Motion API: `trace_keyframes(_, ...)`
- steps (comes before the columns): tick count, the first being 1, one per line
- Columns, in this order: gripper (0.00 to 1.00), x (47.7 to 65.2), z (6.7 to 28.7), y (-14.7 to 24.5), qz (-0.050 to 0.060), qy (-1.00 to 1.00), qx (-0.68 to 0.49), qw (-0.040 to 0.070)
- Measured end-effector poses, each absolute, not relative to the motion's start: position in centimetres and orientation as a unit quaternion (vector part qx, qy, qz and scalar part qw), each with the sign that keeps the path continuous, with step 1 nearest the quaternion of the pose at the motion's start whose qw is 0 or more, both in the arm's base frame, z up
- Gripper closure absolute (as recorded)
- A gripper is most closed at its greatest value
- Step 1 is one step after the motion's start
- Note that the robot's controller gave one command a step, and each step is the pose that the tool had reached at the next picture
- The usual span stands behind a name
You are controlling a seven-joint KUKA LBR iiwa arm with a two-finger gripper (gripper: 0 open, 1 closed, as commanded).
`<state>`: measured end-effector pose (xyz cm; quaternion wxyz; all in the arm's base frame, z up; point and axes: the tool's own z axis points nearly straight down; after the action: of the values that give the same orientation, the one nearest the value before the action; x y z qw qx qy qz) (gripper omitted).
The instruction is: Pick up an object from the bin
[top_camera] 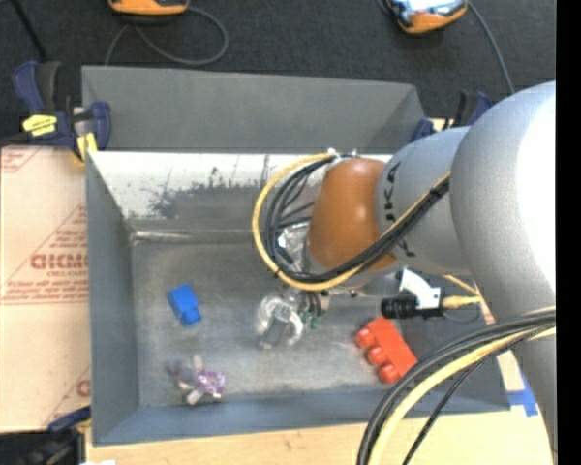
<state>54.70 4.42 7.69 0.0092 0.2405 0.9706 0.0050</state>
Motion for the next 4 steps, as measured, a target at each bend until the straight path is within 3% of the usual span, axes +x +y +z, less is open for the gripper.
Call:
trace_keyframes(1,0.00,54.9,7.8,4.4,0.006,0.971,0.240,0.011)
trace_keyframes(2,1.00,55.1,8.0,4.3,0.007,0.970,0.242,0.016)
trace_keyframes(3,1.00,55.3,13.4,4.2,0.001,0.971,0.241,0.003)
trace_keyframes(4,1.00,55.4,13.6,4.2,0.001,0.971,0.240,0.002)
